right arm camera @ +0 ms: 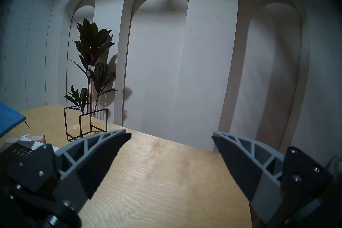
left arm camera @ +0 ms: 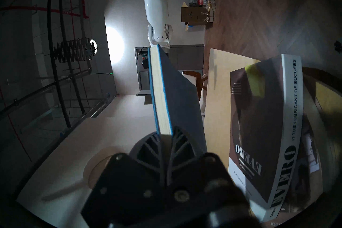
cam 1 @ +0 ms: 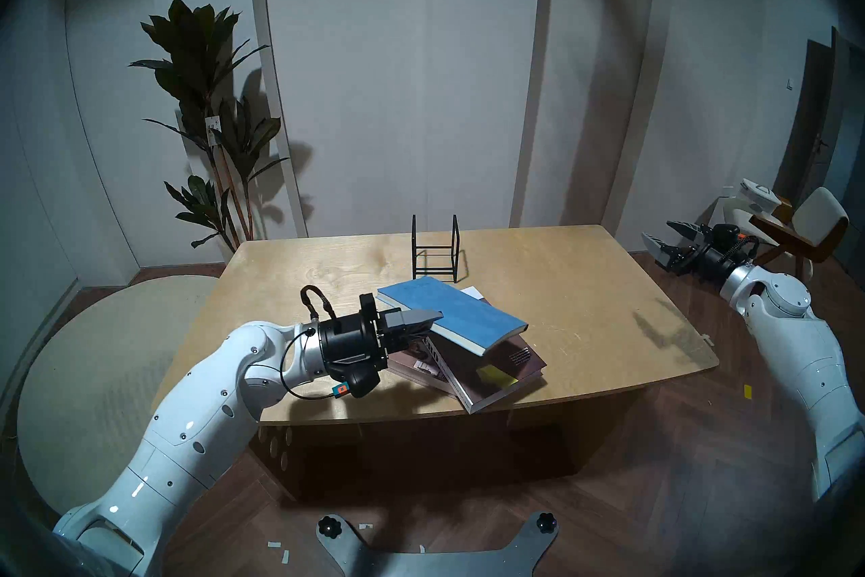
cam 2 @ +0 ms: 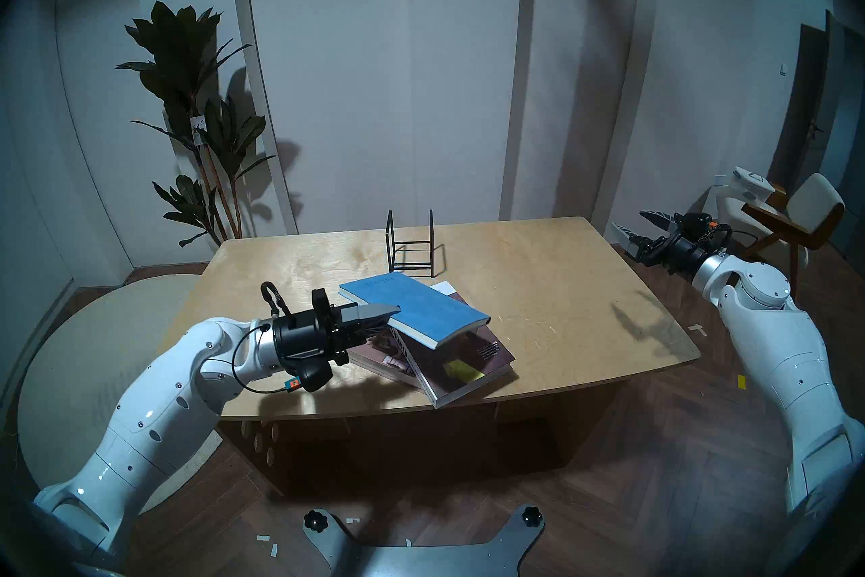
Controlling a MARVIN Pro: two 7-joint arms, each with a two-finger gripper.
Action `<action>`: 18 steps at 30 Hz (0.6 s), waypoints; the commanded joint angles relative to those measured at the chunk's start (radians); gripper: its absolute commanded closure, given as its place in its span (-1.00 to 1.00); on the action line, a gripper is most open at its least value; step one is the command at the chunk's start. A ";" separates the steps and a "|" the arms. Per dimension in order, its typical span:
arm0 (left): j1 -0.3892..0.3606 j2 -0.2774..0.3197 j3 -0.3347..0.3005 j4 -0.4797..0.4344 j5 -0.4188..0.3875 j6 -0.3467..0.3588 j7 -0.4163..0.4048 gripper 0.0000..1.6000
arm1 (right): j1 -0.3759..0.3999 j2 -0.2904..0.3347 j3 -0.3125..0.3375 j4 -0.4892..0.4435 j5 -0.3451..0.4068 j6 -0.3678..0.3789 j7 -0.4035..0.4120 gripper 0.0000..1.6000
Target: Stack the books into one stack
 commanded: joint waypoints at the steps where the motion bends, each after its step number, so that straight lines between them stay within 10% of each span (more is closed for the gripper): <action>1: -0.032 -0.067 -0.005 -0.010 0.075 0.035 0.080 1.00 | 0.011 -0.001 0.003 -0.001 -0.001 -0.017 0.008 -1.00; 18: -0.042 -0.119 0.034 0.091 0.321 0.125 0.234 1.00 | 0.017 -0.001 0.000 0.012 0.000 -0.029 0.035 -1.00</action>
